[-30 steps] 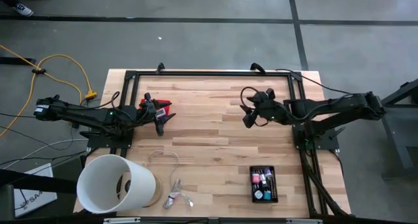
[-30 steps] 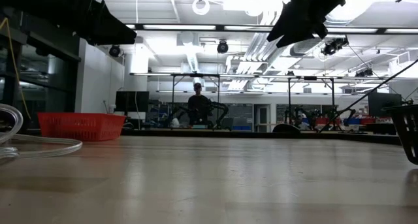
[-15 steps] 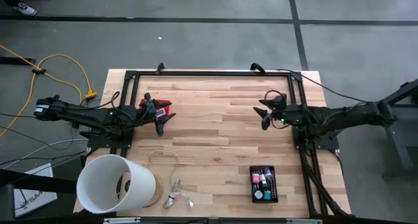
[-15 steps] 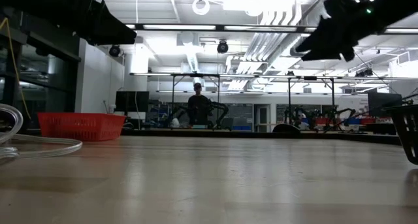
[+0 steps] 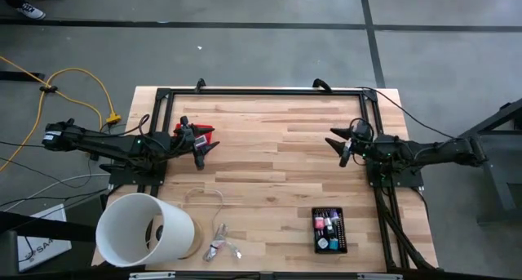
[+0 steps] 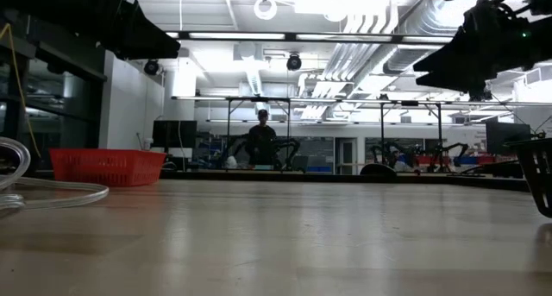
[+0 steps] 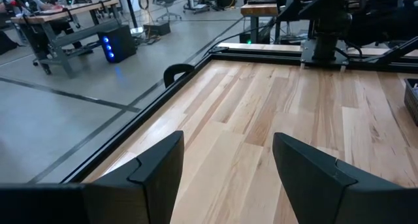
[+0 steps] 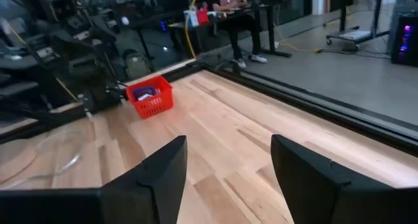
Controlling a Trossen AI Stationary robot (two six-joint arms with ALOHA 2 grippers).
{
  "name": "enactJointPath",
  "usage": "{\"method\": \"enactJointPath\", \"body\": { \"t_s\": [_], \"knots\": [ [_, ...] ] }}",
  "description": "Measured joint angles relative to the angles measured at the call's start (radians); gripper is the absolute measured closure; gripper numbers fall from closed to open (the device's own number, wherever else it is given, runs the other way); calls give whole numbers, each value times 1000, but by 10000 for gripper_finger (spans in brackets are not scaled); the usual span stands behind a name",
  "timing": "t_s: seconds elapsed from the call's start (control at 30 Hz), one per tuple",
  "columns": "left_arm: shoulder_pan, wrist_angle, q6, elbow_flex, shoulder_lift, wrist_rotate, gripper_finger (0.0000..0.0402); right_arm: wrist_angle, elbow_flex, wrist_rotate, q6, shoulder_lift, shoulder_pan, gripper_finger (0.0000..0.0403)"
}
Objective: Pick & Place Office items
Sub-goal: Return to Home Position
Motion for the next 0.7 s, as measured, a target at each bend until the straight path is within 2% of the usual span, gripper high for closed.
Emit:
{"method": "enactJointPath", "body": {
  "t_s": [0.2,0.57,0.7],
  "knots": [
    [0,0,0,0,0,0,175,3,-38,-67,-21,-91,0,195],
    [0,0,0,0,0,0,175,3,-123,-74,-26,-232,0,195],
    [0,0,0,0,0,0,175,21,-136,-106,-37,-267,0,195]
  ]
}}
